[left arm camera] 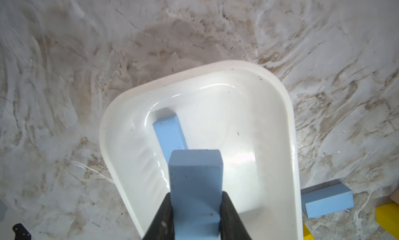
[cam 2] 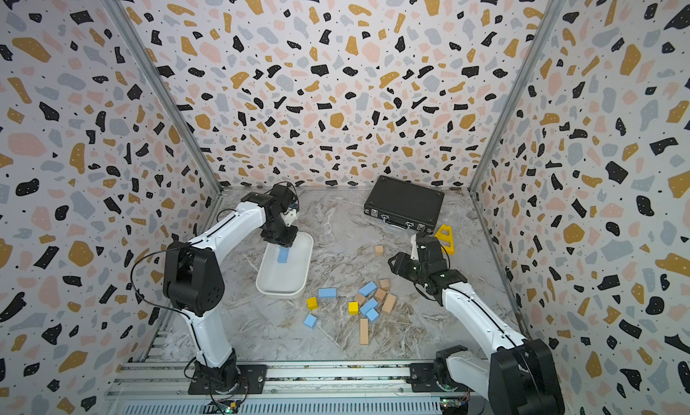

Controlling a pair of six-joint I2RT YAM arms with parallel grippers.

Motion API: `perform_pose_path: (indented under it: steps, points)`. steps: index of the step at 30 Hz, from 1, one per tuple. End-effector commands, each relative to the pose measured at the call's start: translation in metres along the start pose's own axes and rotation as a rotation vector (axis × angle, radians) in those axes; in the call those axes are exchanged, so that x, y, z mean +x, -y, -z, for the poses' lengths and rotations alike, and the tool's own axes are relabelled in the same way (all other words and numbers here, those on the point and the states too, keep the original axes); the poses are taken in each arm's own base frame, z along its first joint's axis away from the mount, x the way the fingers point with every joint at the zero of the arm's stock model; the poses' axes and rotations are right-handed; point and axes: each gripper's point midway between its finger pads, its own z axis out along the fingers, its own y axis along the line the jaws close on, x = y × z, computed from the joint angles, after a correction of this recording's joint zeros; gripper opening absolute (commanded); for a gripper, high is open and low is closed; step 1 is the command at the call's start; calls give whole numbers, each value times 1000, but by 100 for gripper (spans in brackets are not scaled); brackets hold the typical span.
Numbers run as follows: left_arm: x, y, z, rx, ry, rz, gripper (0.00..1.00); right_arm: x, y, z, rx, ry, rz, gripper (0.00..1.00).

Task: Pick out the blue building blocks
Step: Place the building block in the storage box.

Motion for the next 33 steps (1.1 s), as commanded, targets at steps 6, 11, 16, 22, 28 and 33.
perform_pose_path:
  steps: [6, 11, 16, 22, 28, 33]
  points:
    - [-4, 3, -36, 7, -44, 181, 5, -9, -13, 8, -23, 24, 9, 54]
    - [-1, -4, -54, -36, -69, 180, 6, -7, -9, 11, -10, 31, 12, 55]
    - [-1, -2, -66, -28, -74, 197, 7, -2, -5, 9, -5, 21, 1, 55]
    - [-4, 1, -75, -13, -75, 206, 7, -2, -5, 10, -2, 23, -1, 55]
    - [-2, 3, -81, -7, -96, 214, 8, -1, -3, 12, 8, 27, 0, 55]
    - [-3, 2, -86, -13, -100, 221, 9, 0, -2, 12, 8, 23, -1, 55]
